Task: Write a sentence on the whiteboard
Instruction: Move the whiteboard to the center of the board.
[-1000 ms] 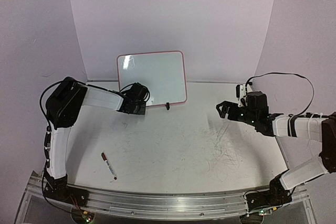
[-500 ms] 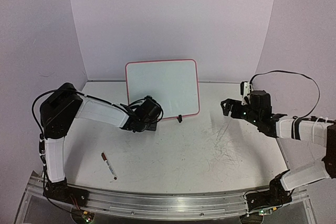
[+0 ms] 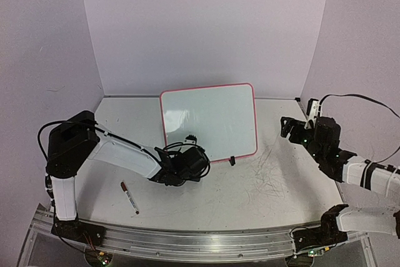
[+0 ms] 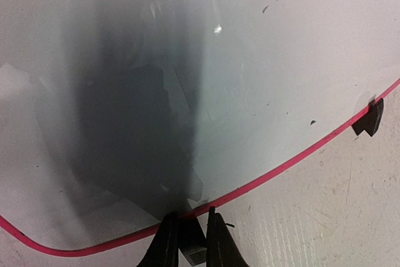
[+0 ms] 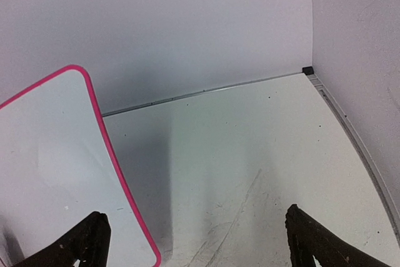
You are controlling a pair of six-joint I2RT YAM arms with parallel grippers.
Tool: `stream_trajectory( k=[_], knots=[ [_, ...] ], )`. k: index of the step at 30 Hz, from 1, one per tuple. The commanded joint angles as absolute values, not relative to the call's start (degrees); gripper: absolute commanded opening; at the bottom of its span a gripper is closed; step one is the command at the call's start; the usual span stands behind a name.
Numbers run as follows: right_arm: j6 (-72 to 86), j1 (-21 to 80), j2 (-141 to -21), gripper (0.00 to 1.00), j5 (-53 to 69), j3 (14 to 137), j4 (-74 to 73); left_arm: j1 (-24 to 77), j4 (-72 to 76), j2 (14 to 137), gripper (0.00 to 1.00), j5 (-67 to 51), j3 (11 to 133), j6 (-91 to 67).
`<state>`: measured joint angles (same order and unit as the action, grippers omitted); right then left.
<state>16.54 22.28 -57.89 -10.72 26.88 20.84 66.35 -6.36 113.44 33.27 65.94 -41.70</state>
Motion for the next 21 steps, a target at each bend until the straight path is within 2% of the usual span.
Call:
stream_trajectory(
  k=[1, 11, 21],
  knots=[
    [16.32, 22.59, -54.16, 0.98, -14.25, 25.17, 24.35, 71.8, -8.32, 111.21, 0.0, 30.52, 63.9, -41.16],
    [16.35, 22.59, -52.86, 0.98, -14.15, 24.26, 24.54, 78.82, -8.88, 112.77, 0.0, 33.72, 62.4, -41.87],
    [16.35, 22.59, -53.48, 0.98, -13.66, 23.73, 25.58, 79.66, -8.84, 112.07, 0.0, 39.34, 59.22, -39.99]
  ],
)
